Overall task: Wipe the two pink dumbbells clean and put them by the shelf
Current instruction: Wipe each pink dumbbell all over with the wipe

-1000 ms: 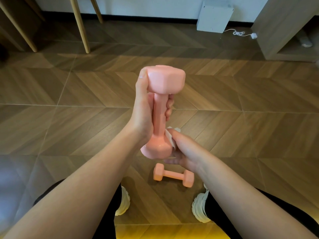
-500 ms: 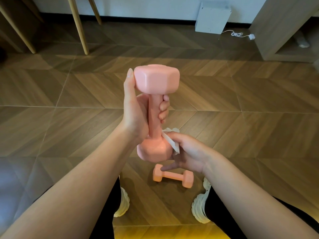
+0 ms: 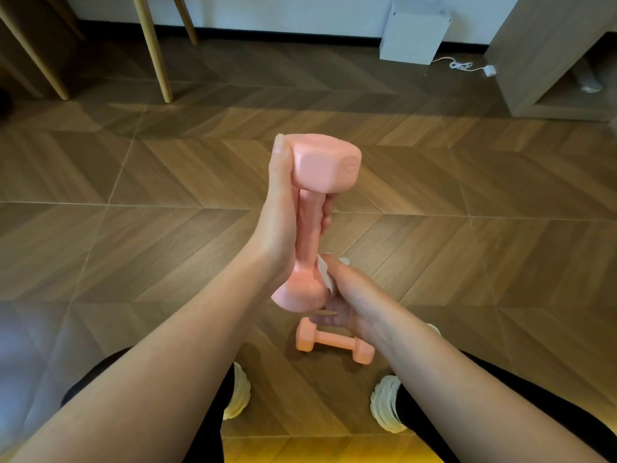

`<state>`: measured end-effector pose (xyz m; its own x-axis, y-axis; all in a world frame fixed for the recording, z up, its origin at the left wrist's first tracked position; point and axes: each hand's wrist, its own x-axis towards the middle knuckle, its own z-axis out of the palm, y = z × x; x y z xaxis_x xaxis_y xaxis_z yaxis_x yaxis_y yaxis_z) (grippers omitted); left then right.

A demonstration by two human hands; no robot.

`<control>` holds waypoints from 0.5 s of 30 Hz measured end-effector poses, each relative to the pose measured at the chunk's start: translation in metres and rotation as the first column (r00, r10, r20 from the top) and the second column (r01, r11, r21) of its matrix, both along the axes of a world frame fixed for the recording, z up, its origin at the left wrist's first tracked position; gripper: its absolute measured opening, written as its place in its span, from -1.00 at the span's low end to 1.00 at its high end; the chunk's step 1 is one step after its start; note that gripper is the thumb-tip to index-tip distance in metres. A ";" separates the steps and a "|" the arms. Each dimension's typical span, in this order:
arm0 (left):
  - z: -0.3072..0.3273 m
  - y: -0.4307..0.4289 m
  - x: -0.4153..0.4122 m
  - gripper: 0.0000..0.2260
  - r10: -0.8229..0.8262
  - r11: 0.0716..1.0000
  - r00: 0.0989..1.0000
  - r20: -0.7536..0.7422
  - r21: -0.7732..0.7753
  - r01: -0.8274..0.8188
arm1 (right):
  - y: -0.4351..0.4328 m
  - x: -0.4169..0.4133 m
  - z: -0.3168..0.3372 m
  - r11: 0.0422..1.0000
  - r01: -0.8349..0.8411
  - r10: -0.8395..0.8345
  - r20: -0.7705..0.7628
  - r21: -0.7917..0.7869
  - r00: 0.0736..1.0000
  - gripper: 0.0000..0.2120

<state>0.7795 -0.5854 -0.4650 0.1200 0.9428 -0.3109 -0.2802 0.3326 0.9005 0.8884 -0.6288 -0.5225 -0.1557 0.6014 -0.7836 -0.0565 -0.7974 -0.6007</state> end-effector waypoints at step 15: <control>0.003 0.002 -0.005 -0.24 0.022 1.000 0.990 0.142 -0.019 -0.020 | -0.002 0.004 0.002 0.999 -0.031 0.028 -0.065 -0.036 0.997 -0.76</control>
